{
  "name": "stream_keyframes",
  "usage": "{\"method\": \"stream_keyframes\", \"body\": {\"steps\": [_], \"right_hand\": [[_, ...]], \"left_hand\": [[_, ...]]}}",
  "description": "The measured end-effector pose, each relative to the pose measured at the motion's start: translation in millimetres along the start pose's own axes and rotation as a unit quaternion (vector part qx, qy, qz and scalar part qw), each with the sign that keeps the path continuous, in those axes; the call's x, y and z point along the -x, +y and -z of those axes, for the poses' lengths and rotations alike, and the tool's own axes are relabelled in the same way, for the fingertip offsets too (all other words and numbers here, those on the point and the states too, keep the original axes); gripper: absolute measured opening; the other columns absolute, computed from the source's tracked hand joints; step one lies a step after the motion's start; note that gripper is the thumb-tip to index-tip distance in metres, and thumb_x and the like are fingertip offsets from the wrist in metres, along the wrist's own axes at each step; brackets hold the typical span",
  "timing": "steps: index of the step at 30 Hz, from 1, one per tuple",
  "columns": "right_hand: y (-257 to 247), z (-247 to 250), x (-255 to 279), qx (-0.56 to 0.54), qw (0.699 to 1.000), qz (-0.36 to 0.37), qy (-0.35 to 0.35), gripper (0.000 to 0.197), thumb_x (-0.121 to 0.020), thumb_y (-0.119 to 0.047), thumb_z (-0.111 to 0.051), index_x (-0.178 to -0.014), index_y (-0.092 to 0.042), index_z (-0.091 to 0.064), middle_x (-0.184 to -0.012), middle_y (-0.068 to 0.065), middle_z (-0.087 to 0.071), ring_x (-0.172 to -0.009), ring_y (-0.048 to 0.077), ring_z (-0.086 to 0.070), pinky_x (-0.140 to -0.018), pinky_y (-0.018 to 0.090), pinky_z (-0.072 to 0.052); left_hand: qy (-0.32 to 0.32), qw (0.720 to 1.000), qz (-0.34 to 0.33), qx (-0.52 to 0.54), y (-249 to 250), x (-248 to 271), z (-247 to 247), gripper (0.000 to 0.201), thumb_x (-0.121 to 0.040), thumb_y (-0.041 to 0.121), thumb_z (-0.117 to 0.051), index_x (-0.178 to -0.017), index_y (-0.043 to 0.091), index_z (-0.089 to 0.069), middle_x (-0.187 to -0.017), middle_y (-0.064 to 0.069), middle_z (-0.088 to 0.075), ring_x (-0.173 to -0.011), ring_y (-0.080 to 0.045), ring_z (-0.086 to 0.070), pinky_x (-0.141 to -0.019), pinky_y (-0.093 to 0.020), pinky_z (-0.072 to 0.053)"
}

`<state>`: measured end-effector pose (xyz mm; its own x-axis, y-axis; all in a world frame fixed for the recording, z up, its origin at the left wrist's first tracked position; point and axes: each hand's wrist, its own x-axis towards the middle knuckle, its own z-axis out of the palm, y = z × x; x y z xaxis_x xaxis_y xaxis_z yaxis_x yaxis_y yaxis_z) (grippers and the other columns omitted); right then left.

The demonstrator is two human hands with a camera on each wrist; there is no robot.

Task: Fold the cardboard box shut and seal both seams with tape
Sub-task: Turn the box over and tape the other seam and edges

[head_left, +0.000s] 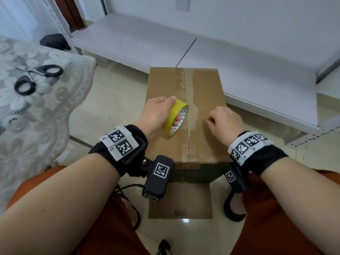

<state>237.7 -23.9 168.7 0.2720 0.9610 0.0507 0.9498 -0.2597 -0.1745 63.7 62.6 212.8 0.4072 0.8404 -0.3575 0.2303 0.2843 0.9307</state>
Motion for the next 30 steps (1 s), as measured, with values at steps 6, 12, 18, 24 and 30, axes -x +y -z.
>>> {"method": "stream_keyframes", "body": {"steps": [6, 12, 18, 24, 30], "right_hand": [[7, -10, 14, 0.006, 0.996, 0.059, -0.069, 0.024, -0.096, -0.025, -0.05, -0.092, -0.012, -0.07, -0.091, 0.001, -0.056, -0.09, 0.017, -0.052, -0.081, 0.032, -0.049], [6, -2, 11, -0.05, 0.994, 0.023, -0.096, 0.019, -0.093, -0.024, -0.057, -0.099, -0.015, -0.073, -0.103, 0.001, -0.061, -0.098, 0.019, -0.058, -0.083, 0.027, -0.043], [5, 1, 5, -0.105, 0.988, -0.035, -0.106, 0.017, -0.091, -0.023, -0.06, -0.096, -0.014, -0.073, -0.103, 0.0, -0.069, -0.097, 0.016, -0.059, -0.083, 0.025, -0.042], [4, 5, 1, -0.169, 0.979, -0.088, -0.071, 0.016, -0.091, -0.023, -0.061, -0.094, -0.012, -0.073, -0.095, 0.0, -0.067, -0.092, 0.016, -0.06, -0.083, 0.028, -0.045], [-9, 4, 9, -0.085, 0.994, -0.017, -0.072, 0.021, -0.094, -0.027, -0.056, -0.102, -0.013, -0.07, -0.101, 0.002, -0.068, -0.092, 0.016, -0.061, -0.084, 0.028, -0.049]], "left_hand": [[-0.013, 1.0, 0.002, -0.011, -3, -1, -3, 0.024, -0.098, 0.029, -0.05, -0.097, 0.007, -0.058, -0.057, -0.007, -0.063, -0.043, -0.015, -0.055, -0.048, -0.024, -0.051], [-0.021, 1.0, 0.005, -0.021, -4, 0, -3, 0.024, -0.098, 0.03, -0.05, -0.095, 0.009, -0.06, -0.059, -0.007, -0.064, -0.045, -0.015, -0.056, -0.051, -0.025, -0.053], [-0.021, 1.0, 0.005, -0.017, -5, -2, 0, 0.024, -0.098, 0.031, -0.051, -0.099, 0.008, -0.06, -0.058, -0.006, -0.065, -0.045, -0.015, -0.057, -0.052, -0.025, -0.053], [-0.019, 1.0, -0.002, -0.015, -3, -1, 1, 0.023, -0.098, 0.03, -0.051, -0.095, 0.01, -0.06, -0.055, -0.004, -0.065, -0.045, -0.015, -0.057, -0.052, -0.025, -0.052], [-0.021, 1.0, -0.004, -0.015, -3, -1, 1, 0.023, -0.098, 0.03, -0.05, -0.093, 0.011, -0.06, -0.055, -0.004, -0.064, -0.045, -0.014, -0.056, -0.052, -0.026, -0.052]]}}
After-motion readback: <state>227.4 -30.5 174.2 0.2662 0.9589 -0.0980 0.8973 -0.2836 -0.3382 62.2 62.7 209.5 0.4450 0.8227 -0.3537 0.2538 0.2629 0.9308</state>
